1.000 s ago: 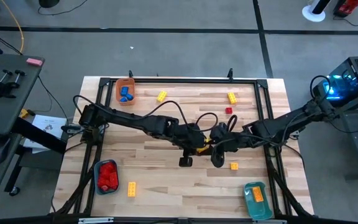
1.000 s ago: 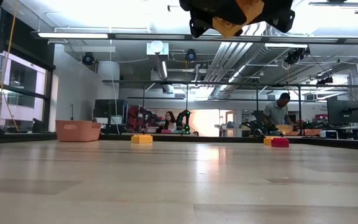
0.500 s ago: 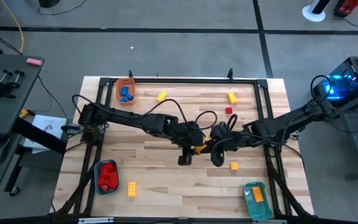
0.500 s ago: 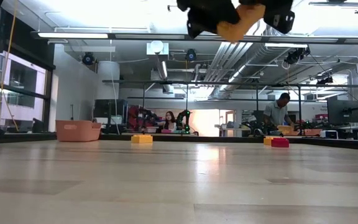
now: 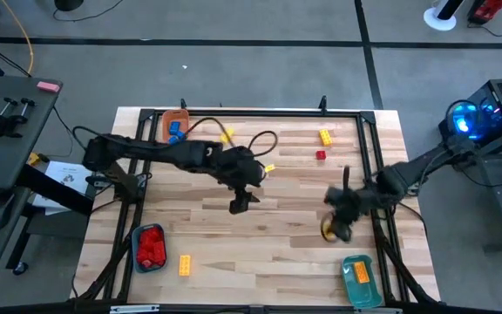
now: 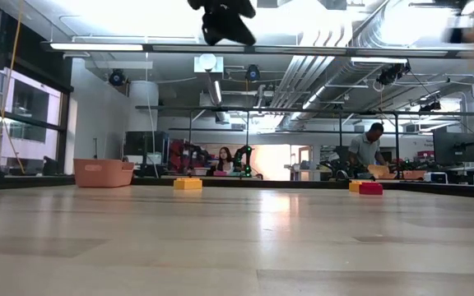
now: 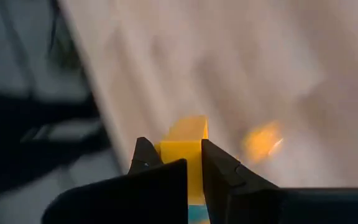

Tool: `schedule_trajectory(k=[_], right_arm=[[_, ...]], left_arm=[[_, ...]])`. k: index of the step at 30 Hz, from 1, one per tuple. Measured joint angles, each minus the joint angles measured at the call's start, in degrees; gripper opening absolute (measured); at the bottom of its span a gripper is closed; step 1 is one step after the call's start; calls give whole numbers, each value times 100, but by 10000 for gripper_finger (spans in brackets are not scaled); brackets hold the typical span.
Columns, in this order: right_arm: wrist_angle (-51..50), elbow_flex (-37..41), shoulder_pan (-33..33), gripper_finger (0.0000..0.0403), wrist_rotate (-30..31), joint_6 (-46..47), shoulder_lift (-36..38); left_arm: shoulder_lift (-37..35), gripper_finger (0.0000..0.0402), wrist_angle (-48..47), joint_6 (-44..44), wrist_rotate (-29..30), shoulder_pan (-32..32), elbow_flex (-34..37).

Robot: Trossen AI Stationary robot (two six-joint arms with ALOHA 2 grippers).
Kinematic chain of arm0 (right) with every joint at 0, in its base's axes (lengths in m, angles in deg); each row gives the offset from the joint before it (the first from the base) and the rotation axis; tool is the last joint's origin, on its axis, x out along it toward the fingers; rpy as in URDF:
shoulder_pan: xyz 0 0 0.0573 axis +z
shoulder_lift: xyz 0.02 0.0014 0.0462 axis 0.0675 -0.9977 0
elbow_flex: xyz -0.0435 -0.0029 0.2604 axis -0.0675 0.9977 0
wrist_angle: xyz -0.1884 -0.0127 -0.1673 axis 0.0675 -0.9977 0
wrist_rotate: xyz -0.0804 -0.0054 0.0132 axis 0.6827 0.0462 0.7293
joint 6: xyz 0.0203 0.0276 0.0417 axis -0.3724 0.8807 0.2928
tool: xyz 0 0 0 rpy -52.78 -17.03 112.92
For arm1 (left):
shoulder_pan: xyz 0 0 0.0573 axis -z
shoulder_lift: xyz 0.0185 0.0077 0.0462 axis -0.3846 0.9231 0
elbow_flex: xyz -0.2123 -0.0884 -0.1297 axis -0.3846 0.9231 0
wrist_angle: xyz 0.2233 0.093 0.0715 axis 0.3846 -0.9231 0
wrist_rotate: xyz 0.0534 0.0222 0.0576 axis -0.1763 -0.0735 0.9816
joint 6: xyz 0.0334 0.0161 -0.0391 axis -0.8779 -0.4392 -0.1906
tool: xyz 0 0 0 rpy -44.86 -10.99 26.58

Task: Sort blocks
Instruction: Put the yellow game piece into the right blue bin

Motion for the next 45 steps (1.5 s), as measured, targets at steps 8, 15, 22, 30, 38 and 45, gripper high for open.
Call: schedule_trajectory(k=[8, 15, 22, 30, 38, 45], right_arm=[[1452, 931, 2032, 0, -1374, 2652, -41], [1680, 1392, 3002, 0, -1072, 4425, -41], [1953, 1568, 3038, 7, -1057, 4668, -47], [1931, 1569, 3038, 101, -1166, 4663, -45], [1934, 1568, 3038, 163, -447, 4880, -43], [1877, 1568, 2722, 165, 866, 4941, -45]], left_arm=[[-724, 213, 3428, 1728, -272, 527, 2293], [-759, 213, 3912, 2299, -218, 989, 2896], [-996, 213, 2863, 2145, -207, 1203, 2892], [-1735, 213, 1306, 2018, 361, 1369, 2892], [-2243, 213, 711, 3227, 1039, 1790, 2894], [-1904, 213, -116, 5990, 936, 2758, 2892]])
